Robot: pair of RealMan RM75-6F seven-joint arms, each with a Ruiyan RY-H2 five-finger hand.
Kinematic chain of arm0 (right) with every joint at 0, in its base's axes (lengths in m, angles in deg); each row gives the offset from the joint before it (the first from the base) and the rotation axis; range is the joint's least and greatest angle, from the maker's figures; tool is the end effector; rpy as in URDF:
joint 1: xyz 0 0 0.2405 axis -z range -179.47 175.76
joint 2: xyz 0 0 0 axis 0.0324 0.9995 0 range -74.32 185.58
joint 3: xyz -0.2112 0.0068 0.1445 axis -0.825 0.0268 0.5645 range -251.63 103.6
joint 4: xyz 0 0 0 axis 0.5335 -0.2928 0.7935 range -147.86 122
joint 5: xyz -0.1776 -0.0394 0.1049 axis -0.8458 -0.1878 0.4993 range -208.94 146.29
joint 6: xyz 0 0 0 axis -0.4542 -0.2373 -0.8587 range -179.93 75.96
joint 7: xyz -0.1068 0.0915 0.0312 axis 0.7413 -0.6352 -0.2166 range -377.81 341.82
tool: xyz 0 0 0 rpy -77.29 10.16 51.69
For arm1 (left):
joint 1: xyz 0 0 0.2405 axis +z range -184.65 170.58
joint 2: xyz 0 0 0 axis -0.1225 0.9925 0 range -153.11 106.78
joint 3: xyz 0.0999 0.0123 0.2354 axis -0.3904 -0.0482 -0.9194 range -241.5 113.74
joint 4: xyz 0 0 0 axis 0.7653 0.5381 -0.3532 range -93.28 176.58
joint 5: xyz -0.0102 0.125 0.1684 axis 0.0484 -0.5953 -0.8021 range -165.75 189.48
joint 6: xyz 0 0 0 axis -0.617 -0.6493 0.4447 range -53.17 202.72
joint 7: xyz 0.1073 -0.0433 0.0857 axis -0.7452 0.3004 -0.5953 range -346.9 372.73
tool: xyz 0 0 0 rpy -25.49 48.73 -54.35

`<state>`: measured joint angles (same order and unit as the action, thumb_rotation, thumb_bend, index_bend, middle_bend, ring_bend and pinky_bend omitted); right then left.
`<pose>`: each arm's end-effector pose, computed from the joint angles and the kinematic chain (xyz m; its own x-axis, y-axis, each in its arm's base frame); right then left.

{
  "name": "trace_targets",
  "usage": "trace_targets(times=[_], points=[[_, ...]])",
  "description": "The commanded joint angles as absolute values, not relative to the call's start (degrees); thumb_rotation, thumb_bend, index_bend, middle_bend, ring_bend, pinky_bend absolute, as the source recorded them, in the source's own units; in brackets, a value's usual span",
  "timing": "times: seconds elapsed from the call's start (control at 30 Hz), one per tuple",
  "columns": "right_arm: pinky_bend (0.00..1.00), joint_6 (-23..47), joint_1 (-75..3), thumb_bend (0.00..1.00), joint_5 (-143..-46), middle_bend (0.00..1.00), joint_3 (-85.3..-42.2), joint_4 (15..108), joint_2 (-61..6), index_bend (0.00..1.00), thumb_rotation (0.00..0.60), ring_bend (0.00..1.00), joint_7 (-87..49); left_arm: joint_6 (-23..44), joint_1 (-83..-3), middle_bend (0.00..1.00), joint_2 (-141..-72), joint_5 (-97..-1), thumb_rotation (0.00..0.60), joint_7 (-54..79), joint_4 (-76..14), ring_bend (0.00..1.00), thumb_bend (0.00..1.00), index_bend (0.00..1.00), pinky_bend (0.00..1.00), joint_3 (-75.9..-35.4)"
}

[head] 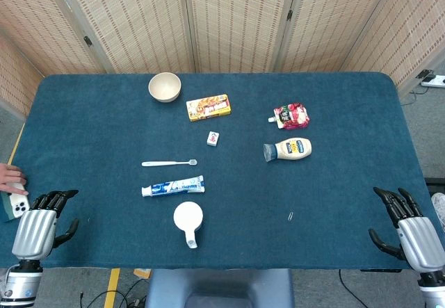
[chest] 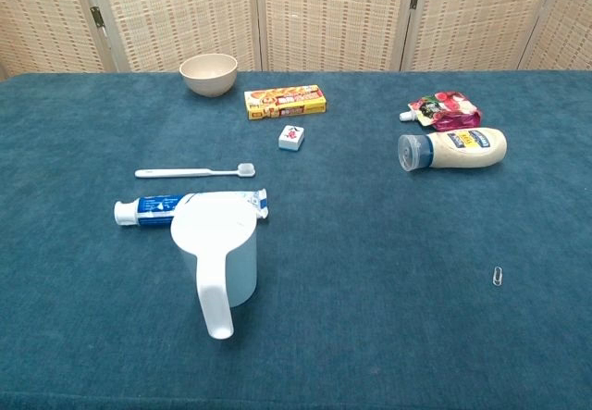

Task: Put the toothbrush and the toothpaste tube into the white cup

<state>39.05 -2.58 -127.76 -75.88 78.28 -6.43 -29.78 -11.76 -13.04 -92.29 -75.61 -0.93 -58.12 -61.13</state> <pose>-0.3055 -0.1403 0.1639 0.2573 -0.0339 0.9657 -0.9606 -0.1181 0.2518 -0.2673 0.1827 0.1250 0.4193 -0.0225 0.9076 0.9054 -0.0633 -0.4198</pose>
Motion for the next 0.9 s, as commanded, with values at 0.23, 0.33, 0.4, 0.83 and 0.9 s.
trace_targets(times=[0.23, 0.33, 0.4, 0.83, 0.9], points=[[0.08, 38.8, -2.7, 0.26, -127.5, 0.15, -75.8, 78.1, -6.6, 0.06, 0.600, 0.14, -29.9, -11.3, -13.2, 0.33, -92.4, -75.2, 0.600, -1.2, -58.0, 0.25, 0.40, 0.27, 0.28, -61.1], [0.08, 39.0, -2.6, 0.26, -127.5, 0.15, -75.7, 78.0, -6.7, 0.06, 0.600, 0.14, -30.1, -11.6, -13.2, 0.33, -92.5, -75.0, 0.600, -1.1, -58.1, 0.25, 0.40, 0.27, 0.28, -60.9], [0.08, 39.1, -2.5, 0.26, -127.5, 0.15, -75.8, 77.9, -6.7, 0.06, 0.600, 0.14, -30.1, -11.5, -13.3, 0.33, -92.5, -75.0, 0.600, -1.1, -58.0, 0.25, 0.40, 0.27, 0.28, -60.8], [0.08, 39.1, -2.6, 0.26, -127.7, 0.15, -75.7, 78.7, -6.3, 0.06, 0.600, 0.14, -29.5, -8.7, -17.4, 0.33, -92.6, -74.9, 0.600, 1.8, -54.8, 0.25, 0.40, 0.29, 0.28, -57.6], [0.08, 39.1, -2.6, 0.26, -127.7, 0.15, -75.7, 78.8, -6.3, 0.06, 0.600, 0.14, -29.4, -7.5, -18.7, 0.33, -92.8, -74.6, 0.600, 2.2, -53.8, 0.26, 0.40, 0.30, 0.28, -56.7]])
